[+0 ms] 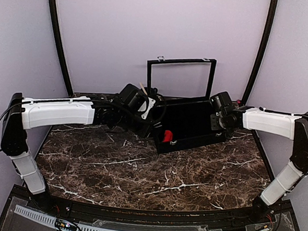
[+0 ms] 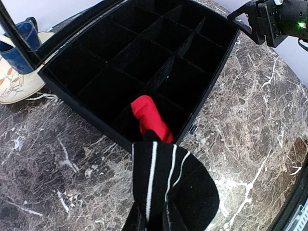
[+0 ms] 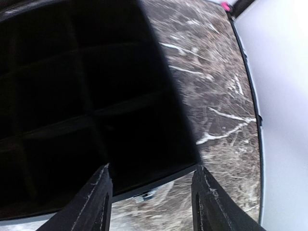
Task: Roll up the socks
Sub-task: Move the storage box to the center of the board.
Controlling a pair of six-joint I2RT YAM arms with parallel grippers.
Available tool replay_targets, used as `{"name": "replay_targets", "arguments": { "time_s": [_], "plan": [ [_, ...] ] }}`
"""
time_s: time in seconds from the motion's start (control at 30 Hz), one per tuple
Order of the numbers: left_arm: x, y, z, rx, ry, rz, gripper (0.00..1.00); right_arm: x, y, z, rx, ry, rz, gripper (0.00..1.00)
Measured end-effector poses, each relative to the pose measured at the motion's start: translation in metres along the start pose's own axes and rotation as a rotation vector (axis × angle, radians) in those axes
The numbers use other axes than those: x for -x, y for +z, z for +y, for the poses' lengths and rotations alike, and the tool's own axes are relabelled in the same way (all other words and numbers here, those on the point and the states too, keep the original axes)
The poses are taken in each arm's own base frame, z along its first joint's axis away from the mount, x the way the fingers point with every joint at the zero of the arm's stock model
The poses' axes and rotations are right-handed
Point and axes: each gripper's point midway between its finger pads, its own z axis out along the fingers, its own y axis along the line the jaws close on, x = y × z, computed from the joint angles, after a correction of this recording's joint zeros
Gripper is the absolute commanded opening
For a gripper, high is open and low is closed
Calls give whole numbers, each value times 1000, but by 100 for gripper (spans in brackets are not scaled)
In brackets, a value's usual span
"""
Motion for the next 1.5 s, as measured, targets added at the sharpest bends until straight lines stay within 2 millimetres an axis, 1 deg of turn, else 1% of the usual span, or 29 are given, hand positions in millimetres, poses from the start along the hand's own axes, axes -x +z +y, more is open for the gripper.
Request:
{"name": "replay_targets", "arguments": {
  "time_s": [0.07,0.13,0.23,0.43,0.57,0.7,0.77,0.9,1.1,1.2,1.23,1.27,1.5],
  "plan": [
    [5,5,-1,-12,-11,8,0,-5,11,-12,-19,-2,37,53],
    [11,8,-3,-27,-26,12,0,-7,21,-19,-34,-4,61,53],
    [23,13,-5,-52,-53,3,0,-14,32,-26,-44,-12,93,53],
    [45,21,-8,-109,-112,-10,0,-20,43,-36,-55,-15,122,53],
    [48,32,-8,-142,-154,6,0,-25,50,-43,-62,-15,145,52],
    [47,40,-8,-177,-201,27,0,-31,59,-46,-53,-11,172,49],
    [47,43,-7,-193,-225,34,0,-35,62,-46,-42,-9,185,46],
    [48,48,-4,-219,-263,43,0,-38,67,-44,-14,-6,204,35],
    [52,52,-4,-250,-292,44,0,-37,74,-39,15,-12,218,26],
    [54,53,-6,-264,-298,43,0,-34,78,-40,20,-3,222,10],
    [54,54,-5,-267,-300,43,0,-34,78,-40,23,-4,225,3],
    [54,60,-7,-282,-304,50,0,-34,77,-38,52,-49,240,0],
    [58,70,-12,-310,-311,60,0,-34,76,-34,93,-43,251,0]
  ]
}}
